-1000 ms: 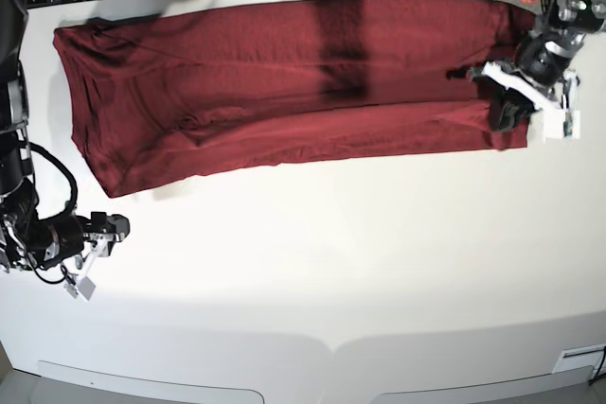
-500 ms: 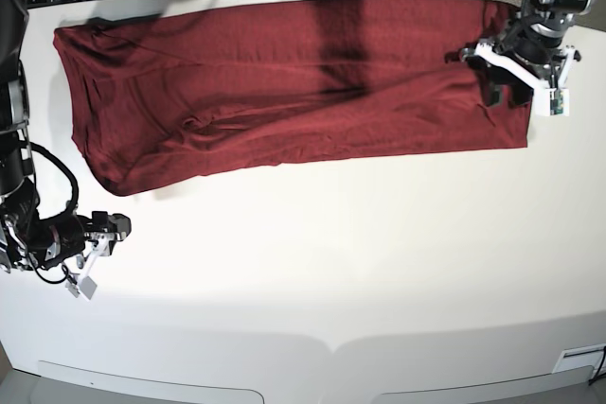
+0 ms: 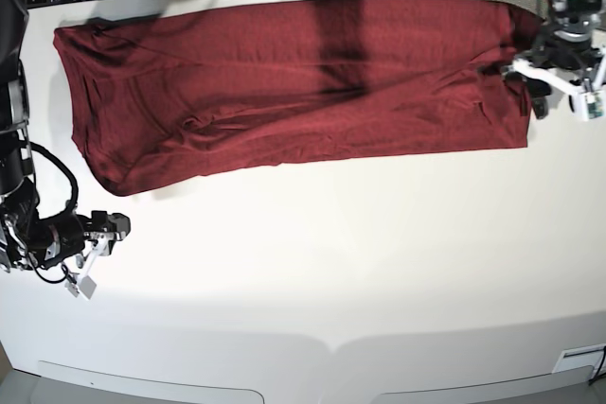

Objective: Fold the T-shirt properly

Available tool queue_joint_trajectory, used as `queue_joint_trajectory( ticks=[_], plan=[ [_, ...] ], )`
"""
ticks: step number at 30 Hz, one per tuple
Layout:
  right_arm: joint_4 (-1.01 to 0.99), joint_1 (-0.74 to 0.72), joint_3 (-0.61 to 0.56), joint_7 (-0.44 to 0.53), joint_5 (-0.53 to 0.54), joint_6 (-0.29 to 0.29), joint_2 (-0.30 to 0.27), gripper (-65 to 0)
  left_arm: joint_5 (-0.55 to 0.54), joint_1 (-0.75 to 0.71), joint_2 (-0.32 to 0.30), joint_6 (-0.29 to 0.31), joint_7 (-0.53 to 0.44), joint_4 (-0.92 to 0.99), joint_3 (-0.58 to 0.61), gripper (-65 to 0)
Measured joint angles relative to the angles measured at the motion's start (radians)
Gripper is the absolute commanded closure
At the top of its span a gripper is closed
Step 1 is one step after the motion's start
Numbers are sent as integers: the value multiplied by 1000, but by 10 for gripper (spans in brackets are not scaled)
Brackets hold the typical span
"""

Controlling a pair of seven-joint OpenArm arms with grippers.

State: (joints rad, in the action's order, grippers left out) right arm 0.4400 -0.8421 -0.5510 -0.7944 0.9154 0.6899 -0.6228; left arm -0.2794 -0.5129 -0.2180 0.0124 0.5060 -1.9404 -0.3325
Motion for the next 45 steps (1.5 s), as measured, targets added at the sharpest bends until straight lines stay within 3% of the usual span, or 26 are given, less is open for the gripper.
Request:
queue_joint_trajectory(
  ticks=[6, 10, 16, 21, 25, 32, 45],
  plan=[
    [0, 0, 0, -7, -1, 0, 3, -214, -309, 1, -136, 232, 72, 138, -154, -341],
    [0, 0, 0, -6, 1, 0, 32, -214, -488, 2, -210, 391, 142, 268, -193, -341],
    [0, 31, 0, -6, 0, 0, 157, -214, -622, 3, -285, 509, 180, 433, -192, -341],
    [1, 73, 0, -14, 10, 5, 276, -214, -706, 3, -303, 595, 179, 494, -192, -339],
    [1, 77, 0, -29, 7, 4, 337, -214, -706, 16, -300, 613, 182, 517, -192, -339],
    [1, 78, 0, -33, 7, 4, 392, -214, -708, 99, -300, 612, 212, 619, -192, -339],
    [1, 72, 0, -60, 4, 4, 409, -214, -694, 133, -296, 629, 230, 630, -154, -339]
  ],
)
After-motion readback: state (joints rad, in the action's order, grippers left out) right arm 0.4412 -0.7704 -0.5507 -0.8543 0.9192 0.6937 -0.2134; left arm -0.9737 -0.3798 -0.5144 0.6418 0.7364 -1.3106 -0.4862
